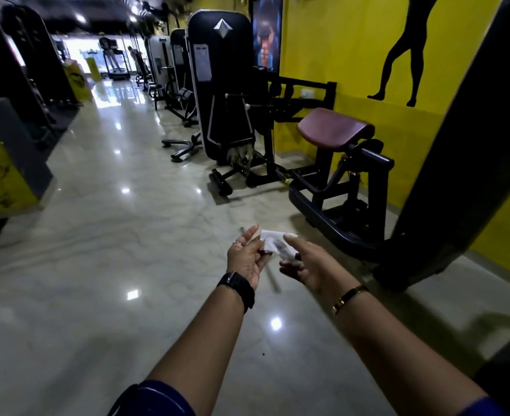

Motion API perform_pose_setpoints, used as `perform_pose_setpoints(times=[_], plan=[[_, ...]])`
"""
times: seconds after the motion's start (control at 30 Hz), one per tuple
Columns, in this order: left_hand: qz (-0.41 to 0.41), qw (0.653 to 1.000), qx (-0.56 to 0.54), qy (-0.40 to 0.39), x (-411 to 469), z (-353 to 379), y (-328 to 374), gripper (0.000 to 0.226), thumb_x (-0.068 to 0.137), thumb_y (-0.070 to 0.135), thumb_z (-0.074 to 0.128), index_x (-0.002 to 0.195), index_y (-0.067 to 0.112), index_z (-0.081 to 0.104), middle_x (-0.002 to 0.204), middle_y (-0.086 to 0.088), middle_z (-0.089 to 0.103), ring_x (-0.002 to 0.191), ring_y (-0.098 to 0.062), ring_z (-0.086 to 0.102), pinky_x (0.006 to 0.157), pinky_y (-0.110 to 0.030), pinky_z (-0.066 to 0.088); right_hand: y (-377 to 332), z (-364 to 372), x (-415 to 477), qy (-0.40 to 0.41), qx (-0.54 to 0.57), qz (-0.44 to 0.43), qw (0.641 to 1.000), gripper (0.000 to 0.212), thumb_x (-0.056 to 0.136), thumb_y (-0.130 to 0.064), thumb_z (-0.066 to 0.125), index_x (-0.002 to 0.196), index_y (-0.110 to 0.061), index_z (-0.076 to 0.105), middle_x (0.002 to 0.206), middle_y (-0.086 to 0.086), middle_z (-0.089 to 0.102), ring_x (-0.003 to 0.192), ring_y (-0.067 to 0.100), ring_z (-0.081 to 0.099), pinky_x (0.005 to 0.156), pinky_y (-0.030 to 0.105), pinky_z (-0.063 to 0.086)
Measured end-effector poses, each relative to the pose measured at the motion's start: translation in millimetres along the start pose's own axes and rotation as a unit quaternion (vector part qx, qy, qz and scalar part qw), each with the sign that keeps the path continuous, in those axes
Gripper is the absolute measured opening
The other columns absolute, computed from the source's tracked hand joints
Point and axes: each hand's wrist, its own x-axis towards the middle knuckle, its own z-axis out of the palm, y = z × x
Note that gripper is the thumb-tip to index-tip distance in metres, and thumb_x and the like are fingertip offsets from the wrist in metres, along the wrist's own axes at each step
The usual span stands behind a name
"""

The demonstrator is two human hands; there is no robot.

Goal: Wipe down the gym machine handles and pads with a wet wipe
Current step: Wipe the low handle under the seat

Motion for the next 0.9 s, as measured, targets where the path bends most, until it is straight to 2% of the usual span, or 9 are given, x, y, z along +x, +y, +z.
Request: perform_pose_setpoints(times=[0.07, 0.13, 0.23, 0.3, 0.4, 0.53, 0.6, 0.73, 0.9], plan=[[0.005, 1.000, 0.005, 0.008, 31.3, 3.0, 10.7, 0.031, 0.093, -0.008, 0.052, 0.112, 0.016, 0.060, 0.101, -0.007, 0.068, 0.079, -0.016, 0.069, 0.063, -0.022, 0.058, -9.3, 8.8, 32.9, -0.003, 0.002, 0.015, 1.000, 0.012, 0.090, -0.020, 0.066, 0.094, -0.011, 0.058, 0.093, 0.008, 0.054, 0.069, 0.019, 0.056, 0.082, 0.038, 0.054], [0.004, 1.000, 0.004, 0.011, 57.9, 3.5, 18.7, 0.032, 0.093, -0.008, 0.052, 0.114, 0.015, 0.060, 0.102, -0.009, 0.067, 0.083, -0.018, 0.067, 0.066, -0.022, 0.059, -23.3, 15.3, 55.6, 0.002, 0.011, 0.006, 1.000, 0.007, 0.091, -0.008, 0.062, 0.088, -0.009, 0.056, 0.087, 0.008, 0.056, 0.069, 0.020, 0.057, 0.073, 0.032, 0.055], [0.003, 1.000, 0.028, 0.003, 108.0, 18.6, 37.0, 0.030, 0.093, -0.008, 0.052, 0.109, 0.015, 0.061, 0.095, -0.008, 0.068, 0.083, -0.019, 0.067, 0.068, -0.023, 0.059, -52.8, 23.7, 106.9, 0.008, 0.028, 0.001, 1.000, 0.010, 0.089, 0.004, 0.057, 0.090, -0.006, 0.057, 0.080, 0.011, 0.061, 0.069, 0.019, 0.059, 0.060, 0.027, 0.054], [0.009, 0.999, 0.051, 0.004, 131.6, 27.0, 45.2, 0.028, 0.093, -0.008, 0.052, 0.104, 0.015, 0.064, 0.093, -0.007, 0.069, 0.080, -0.017, 0.068, 0.066, -0.023, 0.059, -66.9, 28.3, 131.4, 0.008, 0.044, -0.017, 0.999, 0.014, 0.089, 0.008, 0.054, 0.084, -0.004, 0.058, 0.072, 0.012, 0.061, 0.060, 0.016, 0.060, 0.054, 0.025, 0.054], [-0.003, 0.999, 0.050, -0.004, 187.8, 42.0, 59.2, 0.025, 0.094, -0.008, 0.050, 0.106, 0.008, 0.065, 0.088, -0.008, 0.071, 0.073, -0.015, 0.070, 0.063, -0.021, 0.058, -95.7, 38.8, 185.2, 0.010, 0.087, -0.030, 0.996, 0.022, 0.088, 0.012, 0.048, 0.075, -0.004, 0.053, 0.053, 0.007, 0.053, 0.034, 0.006, 0.049, 0.038, 0.018, 0.046], [-0.021, 0.999, 0.024, 0.015, 240.4, 56.3, 69.5, 0.017, 0.096, 0.001, 0.049, 0.100, 0.004, 0.065, 0.088, -0.011, 0.070, 0.072, -0.016, 0.070, 0.063, -0.023, 0.059, -119.2, 47.6, 239.3, 0.008, 0.100, -0.018, 0.995, 0.020, 0.090, 0.012, 0.045, 0.078, -0.003, 0.050, 0.046, 0.003, 0.050, 0.029, 0.004, 0.046, 0.030, 0.015, 0.037], [-0.029, 0.999, 0.010, 0.021, 262.5, 61.2, 74.6, 0.015, 0.097, 0.005, 0.050, 0.095, 0.005, 0.065, 0.089, -0.010, 0.069, 0.076, -0.018, 0.068, 0.065, -0.024, 0.058, -124.9, 50.5, 262.3, 0.015, 0.099, -0.012, 0.995, 0.020, 0.090, 0.011, 0.046, 0.077, -0.004, 0.051, 0.050, 0.005, 0.051, 0.030, 0.006, 0.048, 0.030, 0.015, 0.037], [-0.027, 0.999, 0.000, 0.023, 308.9, 69.9, 86.2, 0.013, 0.096, 0.008, 0.052, 0.093, 0.006, 0.064, 0.092, -0.009, 0.069, 0.080, -0.019, 0.067, 0.066, -0.025, 0.057, -138.8, 53.2, 305.5, 0.019, 0.116, -0.014, 0.993, 0.018, 0.089, 0.010, 0.051, 0.078, -0.004, 0.055, 0.063, 0.011, 0.058, 0.052, 0.016, 0.058, 0.045, 0.021, 0.051], [-0.046, 0.999, -0.010, 0.017, 370.2, 77.6, 91.8, 0.013, 0.096, 0.007, 0.051, 0.101, 0.005, 0.063, 0.093, -0.008, 0.068, 0.077, -0.017, 0.067, 0.056, -0.023, 0.057, -147.0, 55.4, 368.7, 0.027, 0.110, -0.013, 0.993, 0.015, 0.088, 0.010, 0.049, 0.086, -0.003, 0.058, 0.077, 0.015, 0.059, 0.065, 0.019, 0.057, 0.049, 0.022, 0.053]])
